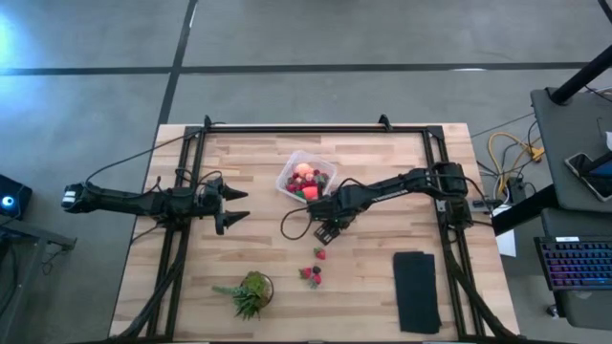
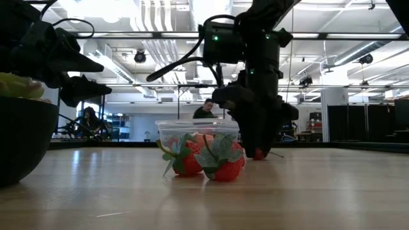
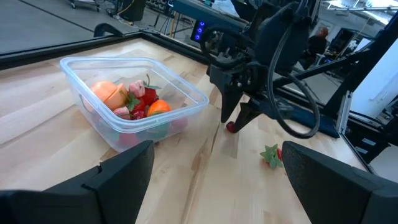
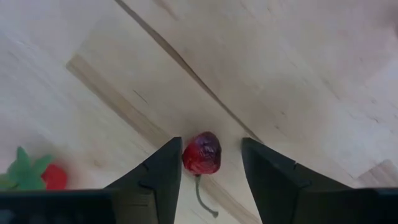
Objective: Pick and placing Produce into tupperware
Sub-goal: Put the red cherry into the transparent bin
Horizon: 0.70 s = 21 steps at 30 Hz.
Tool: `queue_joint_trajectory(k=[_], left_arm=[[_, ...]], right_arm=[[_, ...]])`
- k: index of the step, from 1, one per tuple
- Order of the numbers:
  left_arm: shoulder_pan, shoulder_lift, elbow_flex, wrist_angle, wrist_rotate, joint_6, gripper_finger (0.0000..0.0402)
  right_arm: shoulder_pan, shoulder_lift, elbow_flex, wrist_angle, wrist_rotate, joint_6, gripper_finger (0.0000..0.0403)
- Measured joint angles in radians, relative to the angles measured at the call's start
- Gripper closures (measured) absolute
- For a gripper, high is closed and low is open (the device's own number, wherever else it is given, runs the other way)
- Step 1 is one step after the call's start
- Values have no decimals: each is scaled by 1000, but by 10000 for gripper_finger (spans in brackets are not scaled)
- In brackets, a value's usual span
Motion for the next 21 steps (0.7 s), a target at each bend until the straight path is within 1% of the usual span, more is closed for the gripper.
queue_joint_trajectory(k=[7, 10, 16, 21], left_arm=[[0, 0, 0, 0, 0, 0, 63], [0, 0, 0, 0, 0, 0, 63], [0, 0, 0, 0, 0, 0, 63], [0, 0, 0, 0, 0, 0, 63]], right_arm=[[0, 0, 3, 3, 1, 1, 249], [0, 0, 4, 2, 1, 1, 269], [0, 0, 4, 1, -25, 9, 324], [0, -1, 4, 4, -46, 27, 347]])
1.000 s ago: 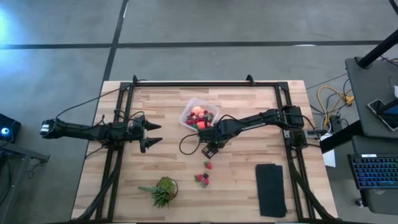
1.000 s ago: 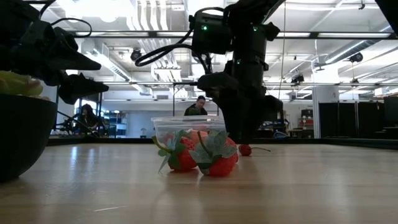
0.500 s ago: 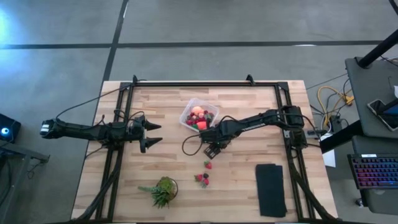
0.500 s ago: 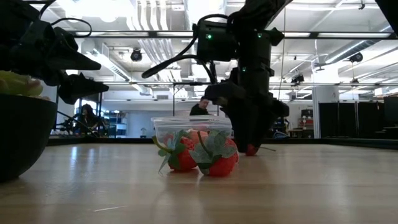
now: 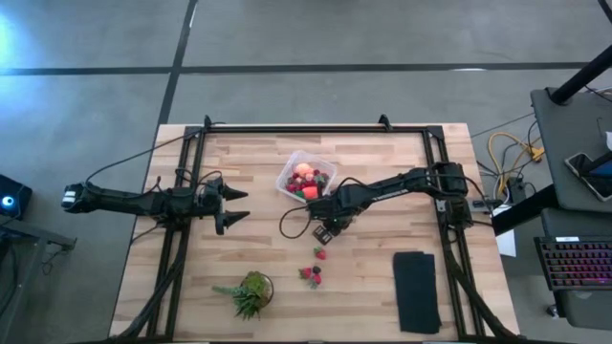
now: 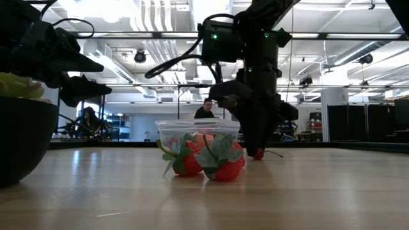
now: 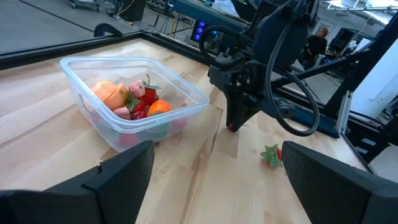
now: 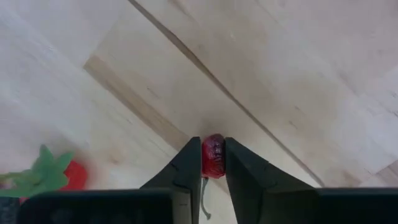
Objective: Pick and placing Produce into tupperware
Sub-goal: Put the red cherry into the transparent bin
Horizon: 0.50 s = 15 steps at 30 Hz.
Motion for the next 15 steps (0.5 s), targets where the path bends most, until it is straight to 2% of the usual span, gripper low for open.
queue_joint_trajectory(k=[5, 9, 15], left_arm=[[0, 0, 0, 0, 0, 0, 63], [0, 0, 0, 0, 0, 0, 63], [0, -1, 0, 0, 0, 0, 63]], right_arm=[[0, -30, 50, 11, 4, -1, 352], [-10, -61, 168, 18, 91, -38, 353], [-136, -37, 341, 17, 152, -126, 353]])
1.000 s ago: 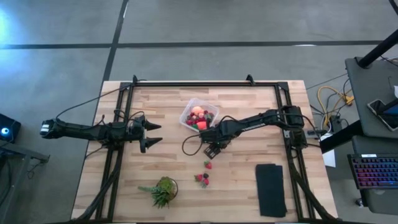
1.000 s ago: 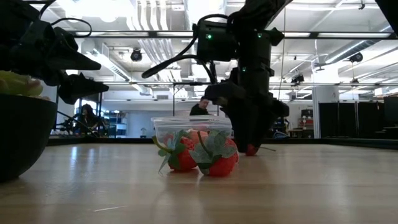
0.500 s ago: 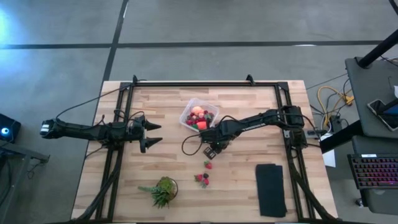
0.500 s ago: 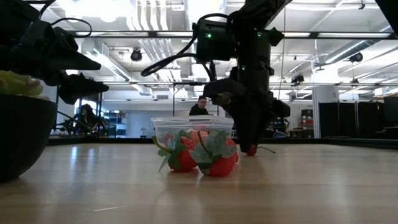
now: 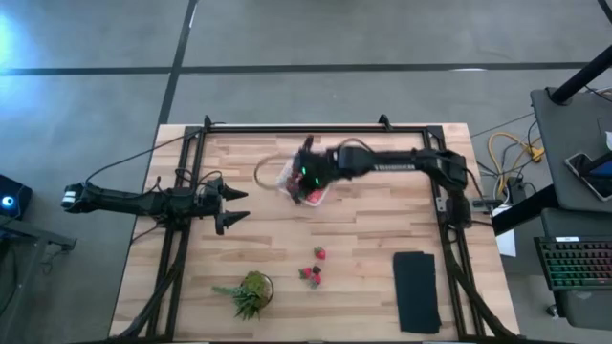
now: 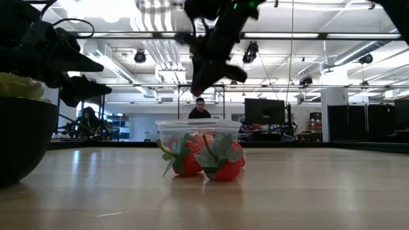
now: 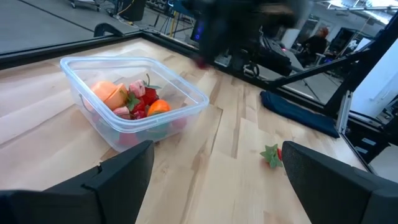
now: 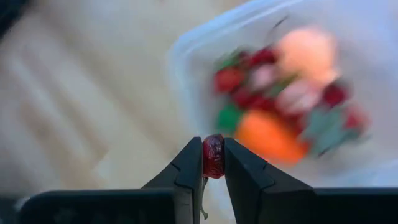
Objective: Pick and placing Produce into tupperware
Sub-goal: Put the red cherry into the transparent bin, then put the red strawberry into the transparent bin
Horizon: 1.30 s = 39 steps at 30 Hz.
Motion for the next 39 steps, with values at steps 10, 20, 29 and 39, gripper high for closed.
queue_joint_trajectory(k=[10, 20, 29, 39], left_arm=[[0, 1, 0, 0, 0, 0, 63], [0, 1, 0, 0, 0, 0, 63], [0, 0, 0, 0, 0, 0, 63], [0, 1, 0, 0, 0, 0, 63]], right_arm=[[-127, 141, 193, -131, -35, -147, 267], [3, 147, 336, -422, -70, -407, 203], [198, 148, 162, -419, -114, -218, 214], [293, 148, -18, -196, -159, 61, 216]])
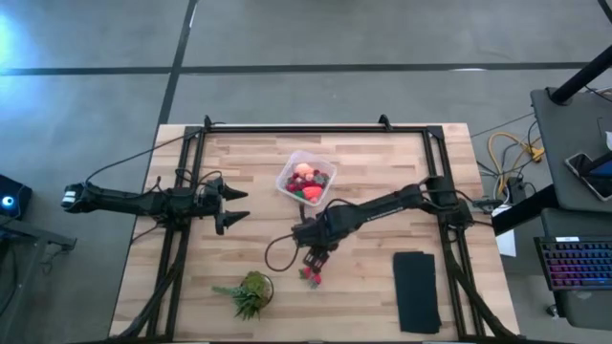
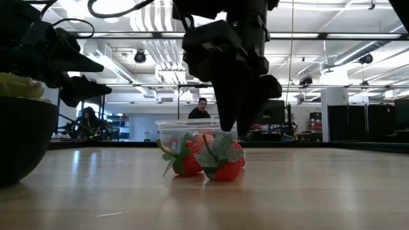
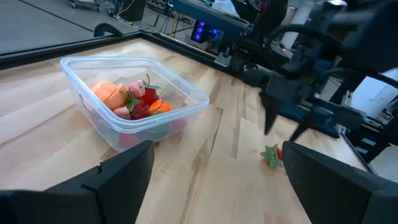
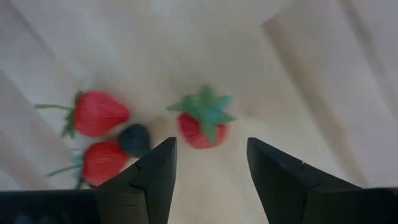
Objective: Pick and placing Produce into tupperware
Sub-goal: Put the red strawberry into the transparent bin
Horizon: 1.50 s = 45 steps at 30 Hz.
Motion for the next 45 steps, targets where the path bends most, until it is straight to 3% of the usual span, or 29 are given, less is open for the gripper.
queue_joint_trajectory(k=[19, 33, 45], left_arm=[[0, 0, 0, 0, 0, 0, 63], [0, 0, 0, 0, 0, 0, 63], [0, 0, 0, 0, 0, 0, 63]], right_arm=[[12, 10, -90, 150, 13, 91, 228], [9, 8, -101, 150, 27, 87, 270], [18, 9, -110, 148, -8, 95, 214]])
